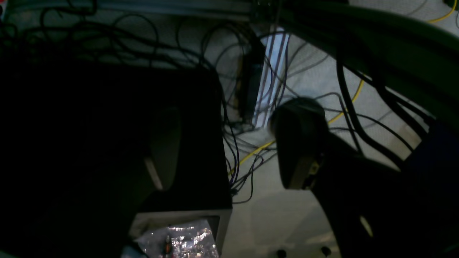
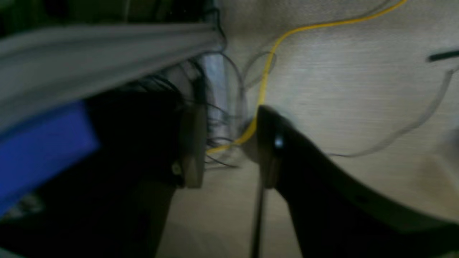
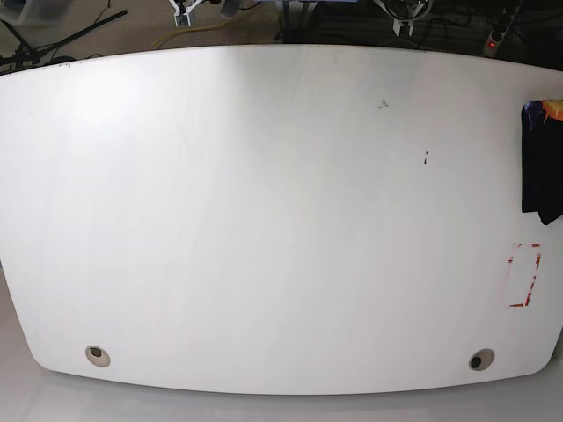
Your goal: Fold the T-shirt properly
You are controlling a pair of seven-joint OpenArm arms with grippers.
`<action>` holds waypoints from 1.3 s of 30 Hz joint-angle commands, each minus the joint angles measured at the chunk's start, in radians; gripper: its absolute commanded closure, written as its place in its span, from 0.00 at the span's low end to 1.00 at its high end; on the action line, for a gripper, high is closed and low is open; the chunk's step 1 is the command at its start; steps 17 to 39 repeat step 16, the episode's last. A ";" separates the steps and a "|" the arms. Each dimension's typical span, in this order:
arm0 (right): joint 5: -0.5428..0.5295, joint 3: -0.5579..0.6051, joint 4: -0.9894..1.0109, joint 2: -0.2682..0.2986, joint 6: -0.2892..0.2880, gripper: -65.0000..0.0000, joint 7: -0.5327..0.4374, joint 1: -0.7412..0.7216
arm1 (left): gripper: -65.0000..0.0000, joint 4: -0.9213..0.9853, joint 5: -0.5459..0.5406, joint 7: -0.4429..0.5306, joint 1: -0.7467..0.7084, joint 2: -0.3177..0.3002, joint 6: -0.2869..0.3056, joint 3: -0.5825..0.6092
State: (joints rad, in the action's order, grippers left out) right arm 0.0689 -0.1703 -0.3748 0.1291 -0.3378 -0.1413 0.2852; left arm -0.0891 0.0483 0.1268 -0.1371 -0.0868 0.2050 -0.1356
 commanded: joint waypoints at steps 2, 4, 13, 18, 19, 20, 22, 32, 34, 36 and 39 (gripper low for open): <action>0.032 -0.004 0.023 0.013 0.026 0.66 -0.005 -0.005 | 0.42 0.039 -0.001 0.003 0.012 -0.005 -0.063 0.001; 0.036 -0.004 0.023 0.013 0.024 0.66 -0.005 -0.007 | 0.42 0.036 0.003 0.003 0.012 0.014 -0.100 0.001; 0.039 -0.002 0.024 0.011 0.024 0.66 -0.005 -0.008 | 0.42 0.036 0.006 0.003 0.014 0.028 -0.101 0.021; 0.039 -0.002 0.024 0.008 0.024 0.66 -0.005 -0.008 | 0.42 0.036 0.006 0.003 0.023 0.028 -0.103 0.021; 0.039 -0.002 0.024 0.008 0.024 0.66 -0.005 -0.008 | 0.42 0.036 0.006 0.003 0.023 0.028 -0.103 0.021; 0.039 -0.002 0.024 0.008 0.024 0.66 -0.005 -0.008 | 0.42 0.036 0.006 0.003 0.023 0.028 -0.103 0.021; 0.039 -0.002 0.024 0.008 0.024 0.66 -0.005 -0.008 | 0.42 0.036 0.006 0.003 0.023 0.028 -0.103 0.021; 0.039 -0.002 0.024 0.008 0.024 0.66 -0.005 -0.008 | 0.42 0.036 0.006 0.003 0.023 0.028 -0.103 0.021; 0.039 -0.002 0.024 0.008 0.024 0.66 -0.005 -0.008 | 0.42 0.036 0.006 0.003 0.023 0.028 -0.103 0.021; 0.039 -0.002 0.024 0.008 0.024 0.66 -0.005 -0.008 | 0.42 0.036 0.006 0.003 0.023 0.028 -0.103 0.021; 0.039 -0.002 0.024 0.008 0.024 0.66 -0.005 -0.008 | 0.42 0.036 0.006 0.003 0.023 0.028 -0.103 0.021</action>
